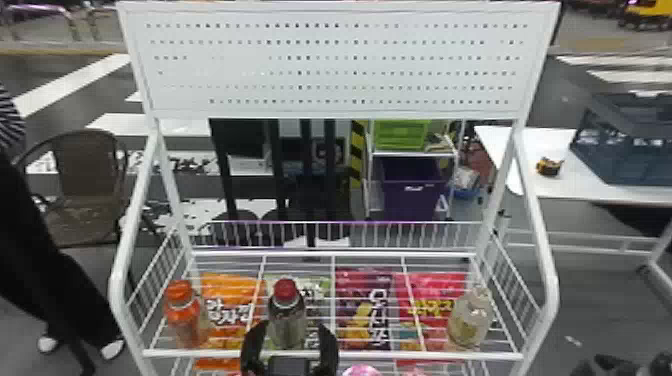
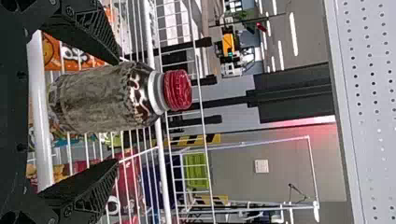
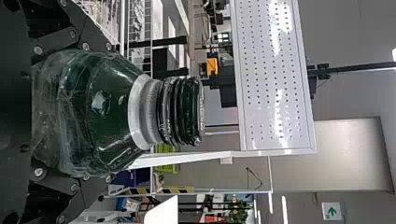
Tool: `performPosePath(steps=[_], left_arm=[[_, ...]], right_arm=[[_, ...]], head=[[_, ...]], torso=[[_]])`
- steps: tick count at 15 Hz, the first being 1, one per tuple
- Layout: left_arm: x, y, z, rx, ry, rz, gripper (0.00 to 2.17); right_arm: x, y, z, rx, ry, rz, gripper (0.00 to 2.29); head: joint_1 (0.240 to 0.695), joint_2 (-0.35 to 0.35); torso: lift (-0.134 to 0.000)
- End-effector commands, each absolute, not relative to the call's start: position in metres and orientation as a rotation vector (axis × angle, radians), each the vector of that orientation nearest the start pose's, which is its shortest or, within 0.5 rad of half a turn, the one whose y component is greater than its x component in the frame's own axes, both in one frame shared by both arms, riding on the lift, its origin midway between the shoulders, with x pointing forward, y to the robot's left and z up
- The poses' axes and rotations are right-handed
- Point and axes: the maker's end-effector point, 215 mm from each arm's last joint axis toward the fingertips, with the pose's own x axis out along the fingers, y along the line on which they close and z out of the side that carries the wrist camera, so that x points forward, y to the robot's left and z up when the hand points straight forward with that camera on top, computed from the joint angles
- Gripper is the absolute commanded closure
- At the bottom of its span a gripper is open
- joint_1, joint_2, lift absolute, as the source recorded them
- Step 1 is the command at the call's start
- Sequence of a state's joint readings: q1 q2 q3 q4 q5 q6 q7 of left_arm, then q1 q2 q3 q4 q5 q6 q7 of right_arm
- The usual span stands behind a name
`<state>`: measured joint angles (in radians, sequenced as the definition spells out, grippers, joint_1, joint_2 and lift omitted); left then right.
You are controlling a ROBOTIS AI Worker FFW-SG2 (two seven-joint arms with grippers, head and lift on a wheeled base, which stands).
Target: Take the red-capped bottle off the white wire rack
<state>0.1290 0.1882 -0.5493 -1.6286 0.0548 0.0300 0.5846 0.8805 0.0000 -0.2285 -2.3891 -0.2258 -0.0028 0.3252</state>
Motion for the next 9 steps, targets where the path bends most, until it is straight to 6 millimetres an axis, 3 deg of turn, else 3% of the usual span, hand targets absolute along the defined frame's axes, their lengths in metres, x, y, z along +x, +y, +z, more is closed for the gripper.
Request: performPosePath(steps=[1, 9], left_arm=[[0.505, 0.101, -0.424, 0.131, 0.134, 0.032, 0.14], [0.540, 0.111, -0.429, 0.127, 0.149, 0.052, 0.20]], right_arm=[[0.339, -0.260, -0.284, 0.058, 0.033, 0.168, 1.00], [0.334, -0.264, -0.281, 0.039, 0.038, 0.165, 1.00]], head=[[0.499, 0.000], [0.499, 0.000]], torso=[[0.000], [0.000]])
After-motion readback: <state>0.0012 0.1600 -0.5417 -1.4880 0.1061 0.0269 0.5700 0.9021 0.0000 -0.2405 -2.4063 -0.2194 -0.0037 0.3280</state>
